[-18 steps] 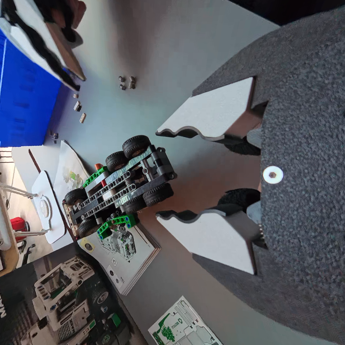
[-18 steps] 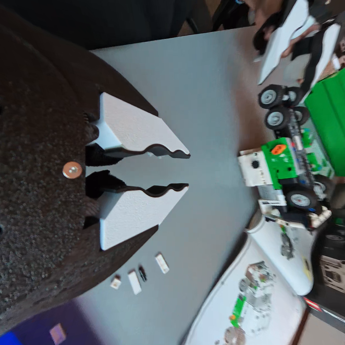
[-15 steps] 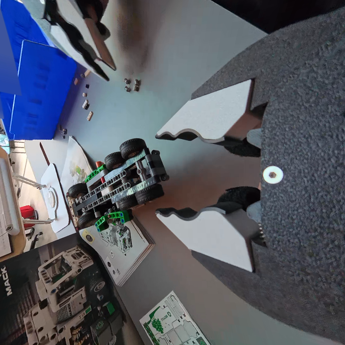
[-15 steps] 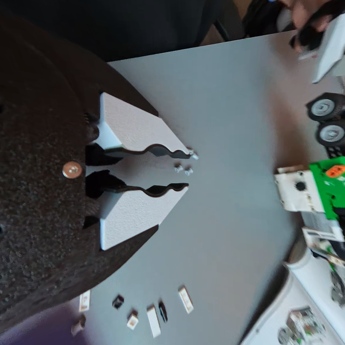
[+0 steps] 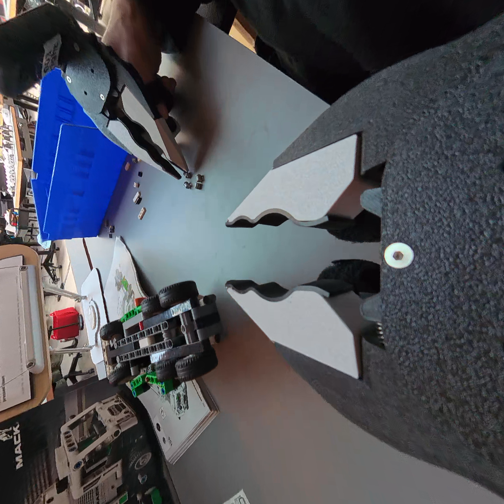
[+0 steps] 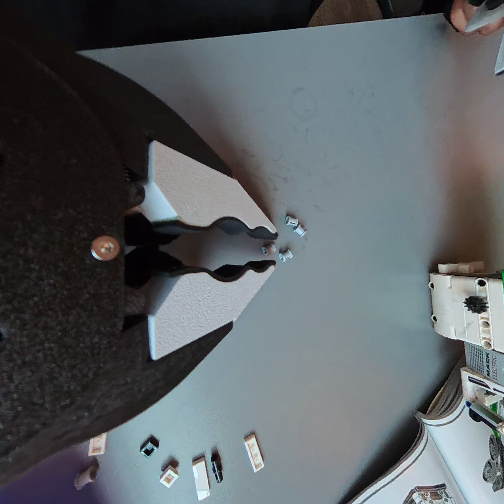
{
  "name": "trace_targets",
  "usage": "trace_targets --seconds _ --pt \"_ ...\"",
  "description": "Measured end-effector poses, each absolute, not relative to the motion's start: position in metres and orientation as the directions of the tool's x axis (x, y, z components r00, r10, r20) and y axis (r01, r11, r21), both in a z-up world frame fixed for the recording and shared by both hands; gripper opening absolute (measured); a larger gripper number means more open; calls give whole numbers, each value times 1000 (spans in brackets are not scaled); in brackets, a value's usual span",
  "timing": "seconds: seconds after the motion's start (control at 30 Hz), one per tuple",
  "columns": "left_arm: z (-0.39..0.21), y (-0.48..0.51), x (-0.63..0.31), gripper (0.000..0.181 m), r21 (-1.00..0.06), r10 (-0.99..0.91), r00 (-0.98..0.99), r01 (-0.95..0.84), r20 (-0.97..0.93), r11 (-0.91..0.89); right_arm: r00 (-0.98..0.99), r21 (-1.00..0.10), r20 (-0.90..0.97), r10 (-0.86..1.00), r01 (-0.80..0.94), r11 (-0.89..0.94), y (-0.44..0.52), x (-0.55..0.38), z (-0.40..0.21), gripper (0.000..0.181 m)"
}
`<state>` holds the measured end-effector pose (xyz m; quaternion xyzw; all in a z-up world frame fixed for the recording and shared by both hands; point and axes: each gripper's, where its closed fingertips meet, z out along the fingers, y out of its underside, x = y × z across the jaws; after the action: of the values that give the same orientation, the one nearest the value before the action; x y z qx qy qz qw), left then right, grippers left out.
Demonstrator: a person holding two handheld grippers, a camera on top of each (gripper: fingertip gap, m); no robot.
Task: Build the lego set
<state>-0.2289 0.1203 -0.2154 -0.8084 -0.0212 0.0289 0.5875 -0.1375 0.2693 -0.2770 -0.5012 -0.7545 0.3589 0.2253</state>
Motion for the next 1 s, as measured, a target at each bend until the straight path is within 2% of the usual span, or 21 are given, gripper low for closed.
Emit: trace_targets --seconds 0.17,0.27,0.4,0.47,0.57,0.6,0.63,0.8,0.9,1.0 --pt "-213 124 -213 35 -952 11 1000 14 11 -304 -411 -738 17 912 610 288 270 -136 -284 6" --pt "-209 131 -200 35 -956 -47 996 55 72 -289 -411 -771 38 911 568 289 269 -137 -277 6" --pt "-198 143 -184 34 -960 -121 986 81 116 -267 -486 -932 59 872 285 223 242 -139 -221 5" --pt "-193 149 -179 34 -962 -149 981 82 124 -261 -516 -972 60 855 164 167 231 -137 -192 6" --pt "-188 156 -177 31 -961 -162 977 97 143 -260 -534 -987 61 843 91 129 223 -138 -174 6" --pt "-188 158 -176 25 -956 -165 972 121 169 -266 -534 -987 74 842 81 139 221 -138 -172 6" --pt "-189 160 -174 12 -947 -174 962 158 211 -280 -536 -985 90 839 74 153 218 -139 -172 5" --pt "-184 170 -160 16 -866 -229 851 399 472 -300 -541 -974 152 827 57 217 201 -148 -178 5" --pt "-188 169 -168 18 -881 -190 881 369 433 -295 -510 -955 175 842 120 272 197 -158 -192 6" --pt "-183 158 -193 21 -938 -110 959 225 261 -265 -427 -939 143 893 226 258 203 -182 -204 6"
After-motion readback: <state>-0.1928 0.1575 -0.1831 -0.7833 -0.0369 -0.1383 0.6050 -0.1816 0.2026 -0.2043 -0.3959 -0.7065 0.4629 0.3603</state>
